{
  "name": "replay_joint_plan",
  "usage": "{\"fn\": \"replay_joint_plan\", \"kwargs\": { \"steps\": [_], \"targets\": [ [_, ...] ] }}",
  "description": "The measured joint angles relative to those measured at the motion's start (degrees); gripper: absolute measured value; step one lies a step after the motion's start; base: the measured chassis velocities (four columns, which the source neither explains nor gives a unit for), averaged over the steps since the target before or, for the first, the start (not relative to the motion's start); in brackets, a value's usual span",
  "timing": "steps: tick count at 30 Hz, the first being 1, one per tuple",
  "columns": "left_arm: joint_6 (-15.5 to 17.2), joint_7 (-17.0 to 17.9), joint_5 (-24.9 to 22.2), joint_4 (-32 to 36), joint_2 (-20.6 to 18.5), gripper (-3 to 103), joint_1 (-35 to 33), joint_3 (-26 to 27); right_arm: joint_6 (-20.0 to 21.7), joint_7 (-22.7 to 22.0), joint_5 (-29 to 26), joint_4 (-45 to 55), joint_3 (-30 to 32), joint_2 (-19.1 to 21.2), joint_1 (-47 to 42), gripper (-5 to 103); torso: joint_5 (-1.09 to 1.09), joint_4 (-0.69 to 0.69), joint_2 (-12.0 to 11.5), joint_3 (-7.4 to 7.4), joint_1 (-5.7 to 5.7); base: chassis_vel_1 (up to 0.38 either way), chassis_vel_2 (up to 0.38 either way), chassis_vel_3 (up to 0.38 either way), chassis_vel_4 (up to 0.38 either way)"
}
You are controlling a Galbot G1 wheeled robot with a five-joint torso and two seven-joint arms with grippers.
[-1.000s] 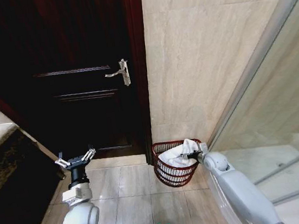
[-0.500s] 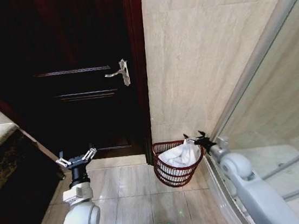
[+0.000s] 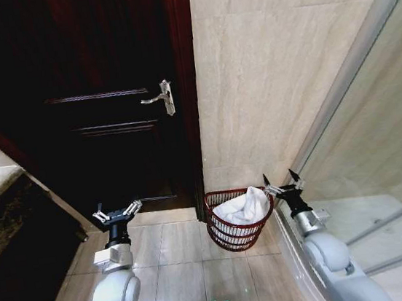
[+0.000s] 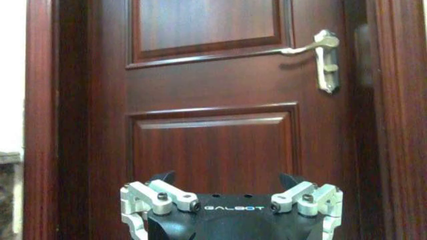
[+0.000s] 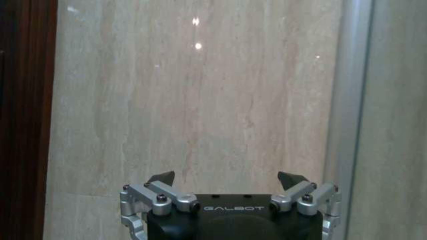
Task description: Discard the used towel into the hamper.
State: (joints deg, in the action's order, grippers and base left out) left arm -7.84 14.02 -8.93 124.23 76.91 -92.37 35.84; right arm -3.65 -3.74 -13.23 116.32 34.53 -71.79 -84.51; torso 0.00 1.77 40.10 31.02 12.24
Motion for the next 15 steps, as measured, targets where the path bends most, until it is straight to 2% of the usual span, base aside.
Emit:
{"fn": "replay_joint_plan", "kwargs": {
  "steps": [5, 8, 11, 15],
  "targets": [
    [-0.9, -0.2, -0.2, -1.0, 0.1, 100, -0.1, -2.0, -1.0, 1.6, 1.9, 1.9, 0.4, -3.9, -2.2, 100, 0.00, 0.00, 0.0, 0.00, 0.00, 0.000, 0.000, 0.000, 0.000],
    [-1.0, -0.3, 0.0, -1.0, 0.5, 100, -0.4, -3.5, -0.1, 1.9, 3.0, 2.3, 0.2, -5.5, -2.8, 100, 0.00, 0.00, 0.0, 0.00, 0.00, 0.000, 0.000, 0.000, 0.000],
    [-0.7, -0.2, 0.9, -0.5, 1.1, 100, -0.9, -5.0, 1.2, 1.5, 2.8, 2.4, 0.1, -6.1, -2.9, 100, 0.00, 0.00, 0.0, 0.00, 0.00, 0.000, 0.000, 0.000, 0.000],
    [-0.4, 0.9, 2.6, -0.5, 1.4, 100, -1.5, -6.8, 0.1, 1.4, 3.4, 1.3, 0.3, -6.6, -2.5, 100, 0.01, 0.01, 0.0, 0.00, 0.00, 0.000, 0.000, 0.000, 0.000]
  ]
}}
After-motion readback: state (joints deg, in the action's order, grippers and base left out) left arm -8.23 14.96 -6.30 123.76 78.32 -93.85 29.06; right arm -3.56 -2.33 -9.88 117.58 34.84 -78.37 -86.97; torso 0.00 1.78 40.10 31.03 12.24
